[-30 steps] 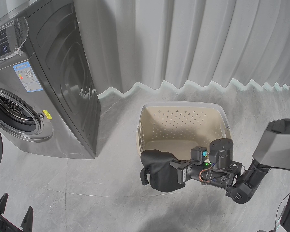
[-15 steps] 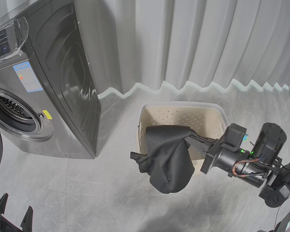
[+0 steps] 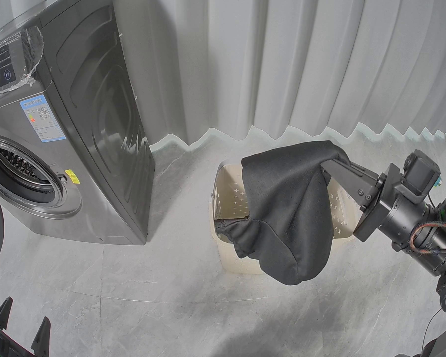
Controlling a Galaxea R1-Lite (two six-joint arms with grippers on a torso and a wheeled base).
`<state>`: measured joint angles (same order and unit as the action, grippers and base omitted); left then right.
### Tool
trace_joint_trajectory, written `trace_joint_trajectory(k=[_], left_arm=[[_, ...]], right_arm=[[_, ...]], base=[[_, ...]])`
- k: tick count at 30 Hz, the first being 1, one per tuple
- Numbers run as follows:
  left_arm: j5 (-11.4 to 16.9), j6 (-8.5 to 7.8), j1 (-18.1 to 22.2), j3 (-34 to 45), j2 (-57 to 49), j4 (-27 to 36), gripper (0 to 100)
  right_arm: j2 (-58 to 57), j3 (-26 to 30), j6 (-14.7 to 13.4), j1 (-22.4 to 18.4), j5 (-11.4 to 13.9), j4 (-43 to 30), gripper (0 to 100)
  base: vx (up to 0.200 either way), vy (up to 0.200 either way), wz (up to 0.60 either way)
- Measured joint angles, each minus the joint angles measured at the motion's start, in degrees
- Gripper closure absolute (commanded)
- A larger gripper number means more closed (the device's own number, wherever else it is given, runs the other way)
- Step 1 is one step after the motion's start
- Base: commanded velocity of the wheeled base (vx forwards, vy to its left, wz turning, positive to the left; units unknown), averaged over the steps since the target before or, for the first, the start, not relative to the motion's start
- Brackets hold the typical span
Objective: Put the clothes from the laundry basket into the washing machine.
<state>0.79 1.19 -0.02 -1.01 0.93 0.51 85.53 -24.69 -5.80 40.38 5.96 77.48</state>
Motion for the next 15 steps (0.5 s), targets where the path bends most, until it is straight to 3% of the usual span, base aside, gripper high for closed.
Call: trace_joint_trajectory(k=[15], left_arm=[[0.0, 0.17, 0.0, 0.0, 0.0, 0.0, 0]], right_arm=[[-0.3, -1.1, -0.3, 0.0, 0.1, 0.8, 100]], base=[[0.000, 0.200, 0.00]])
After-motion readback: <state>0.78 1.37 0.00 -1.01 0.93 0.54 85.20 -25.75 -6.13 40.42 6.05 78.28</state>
